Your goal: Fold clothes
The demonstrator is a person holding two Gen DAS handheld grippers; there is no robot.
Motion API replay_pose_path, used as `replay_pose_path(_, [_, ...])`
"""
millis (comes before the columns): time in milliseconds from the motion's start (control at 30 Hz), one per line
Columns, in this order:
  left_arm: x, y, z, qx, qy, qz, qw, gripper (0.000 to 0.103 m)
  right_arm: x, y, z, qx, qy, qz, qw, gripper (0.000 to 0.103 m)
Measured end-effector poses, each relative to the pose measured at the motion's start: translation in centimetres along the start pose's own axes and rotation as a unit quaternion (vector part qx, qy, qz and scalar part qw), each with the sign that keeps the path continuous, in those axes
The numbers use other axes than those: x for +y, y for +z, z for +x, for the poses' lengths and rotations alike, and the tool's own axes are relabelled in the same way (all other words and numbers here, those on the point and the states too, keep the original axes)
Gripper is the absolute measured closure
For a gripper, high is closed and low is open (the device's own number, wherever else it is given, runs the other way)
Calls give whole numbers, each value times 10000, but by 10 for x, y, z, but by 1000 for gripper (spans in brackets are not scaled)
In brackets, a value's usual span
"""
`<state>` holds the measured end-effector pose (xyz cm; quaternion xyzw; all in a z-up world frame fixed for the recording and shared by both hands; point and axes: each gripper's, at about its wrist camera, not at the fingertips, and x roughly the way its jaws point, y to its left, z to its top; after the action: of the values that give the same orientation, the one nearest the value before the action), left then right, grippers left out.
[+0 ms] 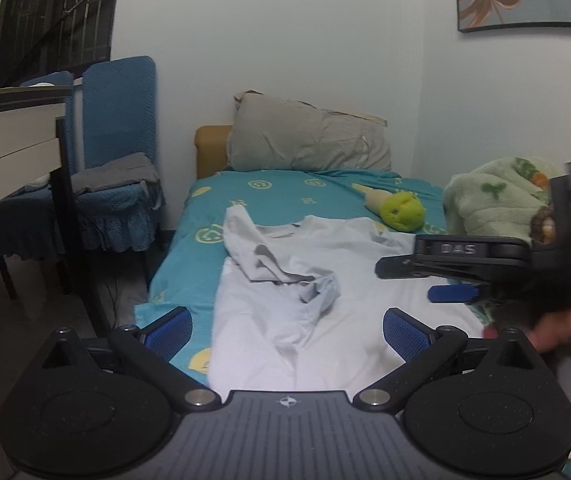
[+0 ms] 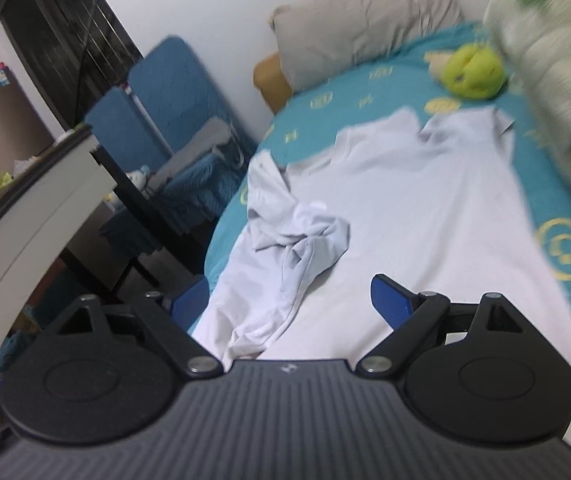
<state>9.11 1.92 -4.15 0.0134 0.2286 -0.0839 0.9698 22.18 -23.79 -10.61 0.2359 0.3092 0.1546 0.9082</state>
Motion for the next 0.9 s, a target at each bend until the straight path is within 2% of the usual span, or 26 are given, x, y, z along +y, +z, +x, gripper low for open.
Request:
replay_pose_path(167, [22,-5,15,235,227,-433,9985,0,-20,6,70,311,138,550,9979,21])
replay_pose_path(267, [27,-8,27,319,257,-594,9974,0,-26,4,111,562,203,607,9964,29])
replay_pose_path(333, [26,-11,34,352,234,-601,9973,0,-23,0,134,778,175,400,9960,42])
replay_pose_path(400, [22,-13,39,386,191,-579,9974,0,-13,-2,143,723,40,-98,9973,79])
replay_pose_path(467, [19,-15,44,420,149,-557,9975,0,-9,0,143,570,-115,-361,9977,93])
replay_pose_path(600, [13,-19,55,487,63,-512,9975,0,-14,14,126,117,-230,-141,9996,97])
replay_pose_path(767, [3,-24,64,551,34,-339,9979,0,-25,33,106,-436,-633,-225,9968,97])
replay_pose_path(900, [-3,-27,64,535,79,-83,9985,0,-56,27,118,-143,-815,55,9966,96])
